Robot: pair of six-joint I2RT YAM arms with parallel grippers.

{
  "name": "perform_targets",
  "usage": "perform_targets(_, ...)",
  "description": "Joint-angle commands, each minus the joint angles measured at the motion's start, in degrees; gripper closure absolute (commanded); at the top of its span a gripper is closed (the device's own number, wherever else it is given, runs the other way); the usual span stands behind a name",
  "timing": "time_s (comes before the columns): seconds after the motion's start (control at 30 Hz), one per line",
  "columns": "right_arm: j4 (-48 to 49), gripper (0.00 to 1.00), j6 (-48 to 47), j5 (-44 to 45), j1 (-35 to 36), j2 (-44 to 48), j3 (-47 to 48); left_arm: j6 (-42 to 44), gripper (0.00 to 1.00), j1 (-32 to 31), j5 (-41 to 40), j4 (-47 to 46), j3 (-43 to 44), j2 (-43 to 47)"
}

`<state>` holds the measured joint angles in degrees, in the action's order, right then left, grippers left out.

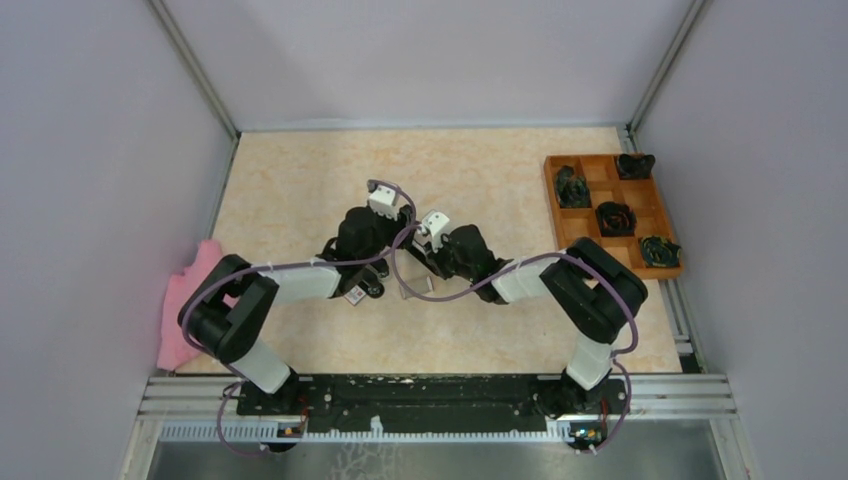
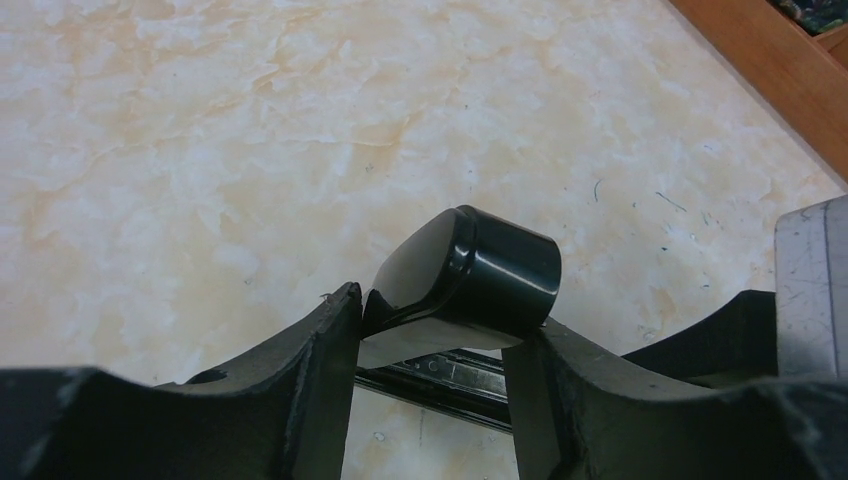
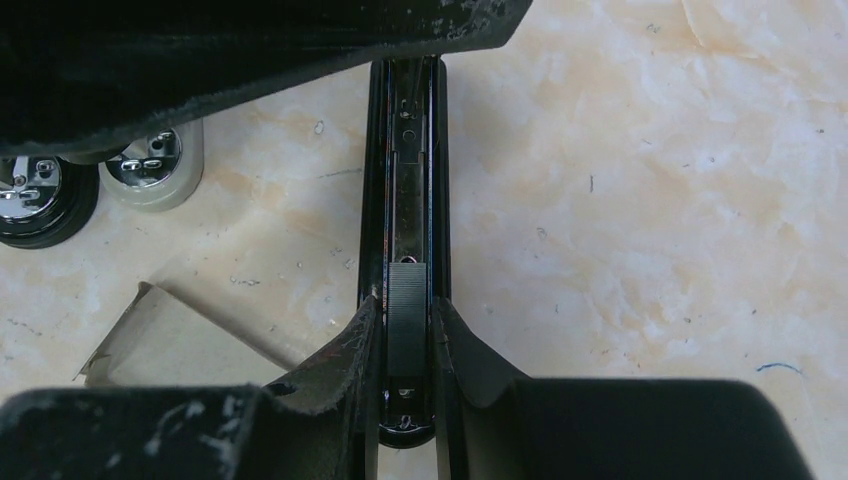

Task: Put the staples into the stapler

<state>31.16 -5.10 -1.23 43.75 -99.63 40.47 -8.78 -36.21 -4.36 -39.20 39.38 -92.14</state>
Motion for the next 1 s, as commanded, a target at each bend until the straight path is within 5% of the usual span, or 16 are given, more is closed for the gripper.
perform_targets(0.0,8.8,1.0,-3.4,-3.3,1.1,-1.6,2.0,1.4,0.42,-2.3,0.8,-0.4,-0.9,0.8)
perform_targets(0.97,22.5,0.96,0.2,-6.2,-0.4,-10.0,1.9,-0.8,0.13,-6.2,0.6,1.4,1.1,-2.9)
